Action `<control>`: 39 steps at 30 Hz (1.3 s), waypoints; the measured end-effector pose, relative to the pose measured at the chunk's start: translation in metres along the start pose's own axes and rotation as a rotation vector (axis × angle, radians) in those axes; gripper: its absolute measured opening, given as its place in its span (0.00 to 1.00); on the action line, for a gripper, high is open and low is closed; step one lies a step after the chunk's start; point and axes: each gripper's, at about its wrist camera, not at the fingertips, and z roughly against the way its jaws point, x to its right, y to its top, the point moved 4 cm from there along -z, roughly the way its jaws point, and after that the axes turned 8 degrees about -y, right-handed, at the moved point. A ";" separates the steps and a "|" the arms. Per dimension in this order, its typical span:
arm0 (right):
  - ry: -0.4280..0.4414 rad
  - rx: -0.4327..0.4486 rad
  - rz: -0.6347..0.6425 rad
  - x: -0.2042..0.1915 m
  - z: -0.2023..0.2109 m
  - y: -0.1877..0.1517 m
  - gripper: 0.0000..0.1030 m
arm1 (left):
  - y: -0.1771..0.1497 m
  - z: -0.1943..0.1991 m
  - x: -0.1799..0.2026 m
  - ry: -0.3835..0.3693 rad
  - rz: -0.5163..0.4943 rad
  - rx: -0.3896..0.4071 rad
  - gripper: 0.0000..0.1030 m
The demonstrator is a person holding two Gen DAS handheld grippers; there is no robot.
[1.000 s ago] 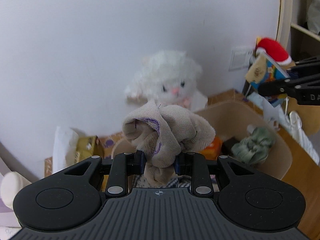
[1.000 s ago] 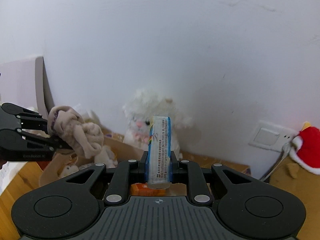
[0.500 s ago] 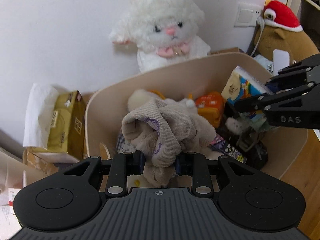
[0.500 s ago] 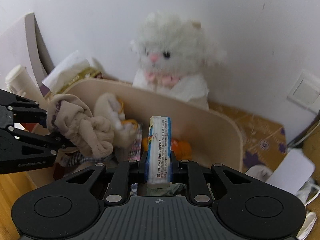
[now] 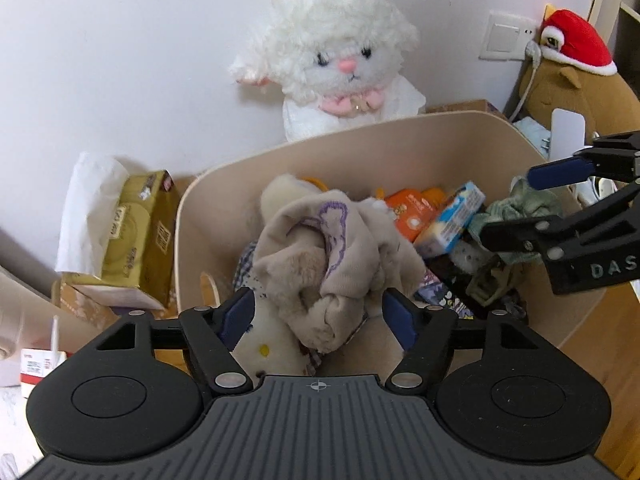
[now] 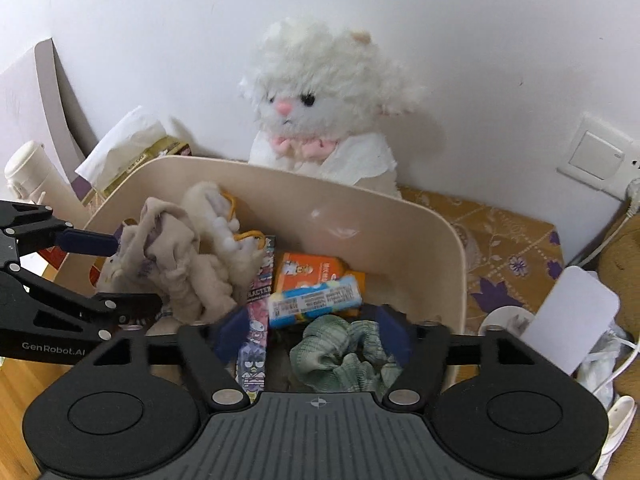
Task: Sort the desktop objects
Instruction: 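Open both tools to drop the sock and packet into the basket, then withdraw both tools from the basket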
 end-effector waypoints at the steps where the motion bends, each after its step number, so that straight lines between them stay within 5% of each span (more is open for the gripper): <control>1: 0.000 0.000 0.003 0.001 0.002 0.000 0.83 | 0.001 0.002 0.001 0.002 -0.004 0.004 0.71; 7: -0.007 0.029 -0.004 0.002 0.019 0.004 0.97 | 0.000 0.019 0.004 -0.003 0.004 0.014 0.73; 13: -0.009 0.066 -0.021 0.004 0.046 0.002 1.00 | -0.002 0.044 0.007 0.026 0.000 0.046 0.73; 28: -0.022 0.188 -0.081 0.029 0.132 -0.017 1.00 | -0.019 0.111 0.026 0.040 -0.015 0.119 0.74; 39: -0.038 0.274 -0.118 0.042 0.188 -0.062 1.00 | -0.055 0.139 0.052 0.000 -0.004 0.134 0.74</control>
